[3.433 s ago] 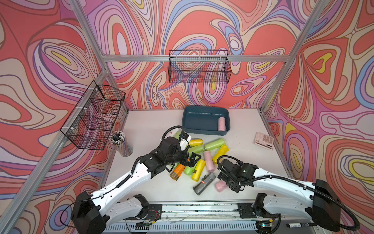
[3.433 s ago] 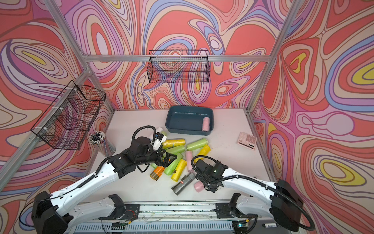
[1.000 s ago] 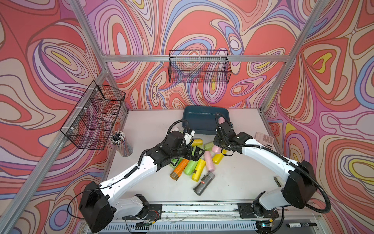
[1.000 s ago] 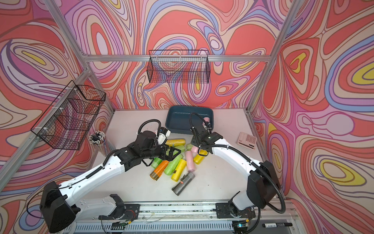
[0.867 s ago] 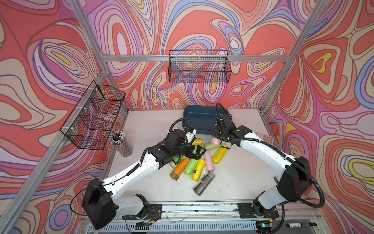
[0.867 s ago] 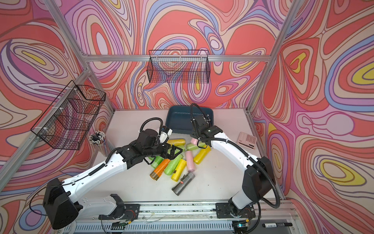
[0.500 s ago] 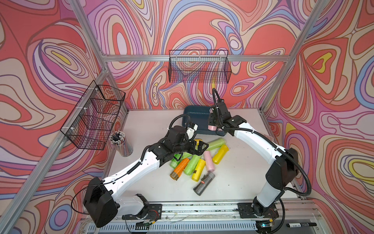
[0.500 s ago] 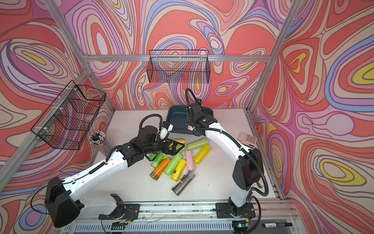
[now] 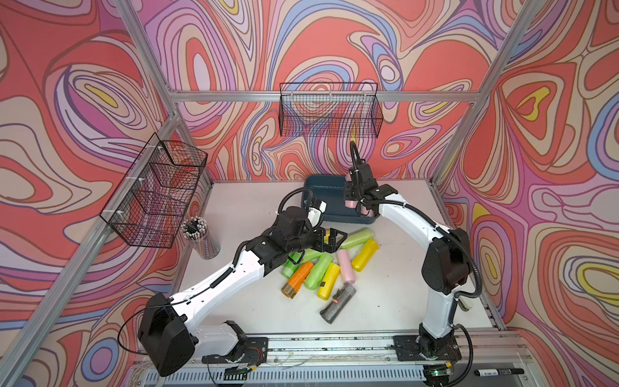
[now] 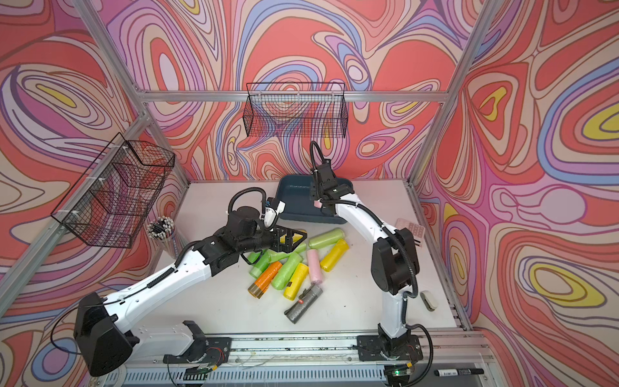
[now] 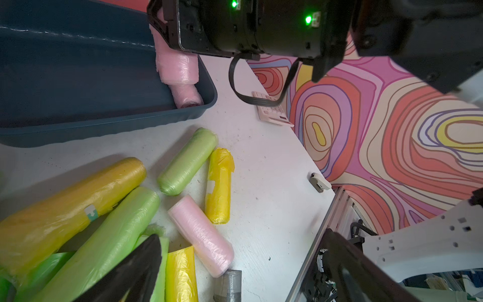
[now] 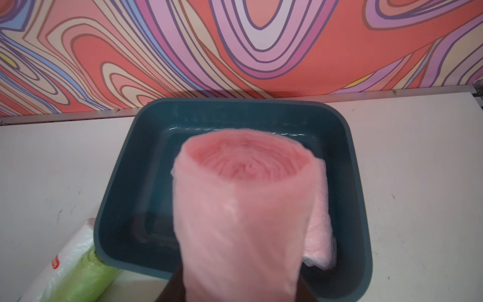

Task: Put the roll of trash bags into the storage box
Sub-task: Place the roll of trash bags in the storage box.

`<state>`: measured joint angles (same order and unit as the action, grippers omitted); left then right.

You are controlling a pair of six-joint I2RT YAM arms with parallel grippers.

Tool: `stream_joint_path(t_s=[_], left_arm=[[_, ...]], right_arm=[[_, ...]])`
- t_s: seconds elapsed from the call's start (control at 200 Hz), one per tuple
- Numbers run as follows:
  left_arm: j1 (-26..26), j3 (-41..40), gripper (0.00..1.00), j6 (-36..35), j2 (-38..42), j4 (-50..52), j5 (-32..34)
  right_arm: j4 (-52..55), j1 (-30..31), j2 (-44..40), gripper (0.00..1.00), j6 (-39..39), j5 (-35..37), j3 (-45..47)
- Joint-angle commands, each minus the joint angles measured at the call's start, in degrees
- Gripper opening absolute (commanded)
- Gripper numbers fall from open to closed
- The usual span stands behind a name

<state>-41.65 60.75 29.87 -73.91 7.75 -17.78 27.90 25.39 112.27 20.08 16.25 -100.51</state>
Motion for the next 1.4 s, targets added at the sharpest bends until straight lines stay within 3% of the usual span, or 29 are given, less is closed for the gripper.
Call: stream_joint_path(t_s=[0.0, 0.421, 1.347, 1.397], left_arm=[[-0.15, 0.24, 1.00, 1.43, 1.20, -1.77, 0.10], [-0.18, -1.58, 1.00, 3.43, 3.24, -1.60, -0.06], [-0.19, -3.84, 1.00, 3.84, 4.55, 0.34, 1.15], [-0.16, -4.03, 1.00, 3.83, 4.79, 0.42, 1.40]], right_arm=[[-2.53, -0.89, 2.62, 0.00, -1.07, 0.16, -2.55], [2.15, -3.39, 15.50, 0.00, 0.20, 4.67, -11.45], [2.46, -6.37, 24.27, 0.00, 1.55, 6.69, -13.62], [2.36, -6.39, 24.02, 0.06, 1.31, 6.46, -13.44]])
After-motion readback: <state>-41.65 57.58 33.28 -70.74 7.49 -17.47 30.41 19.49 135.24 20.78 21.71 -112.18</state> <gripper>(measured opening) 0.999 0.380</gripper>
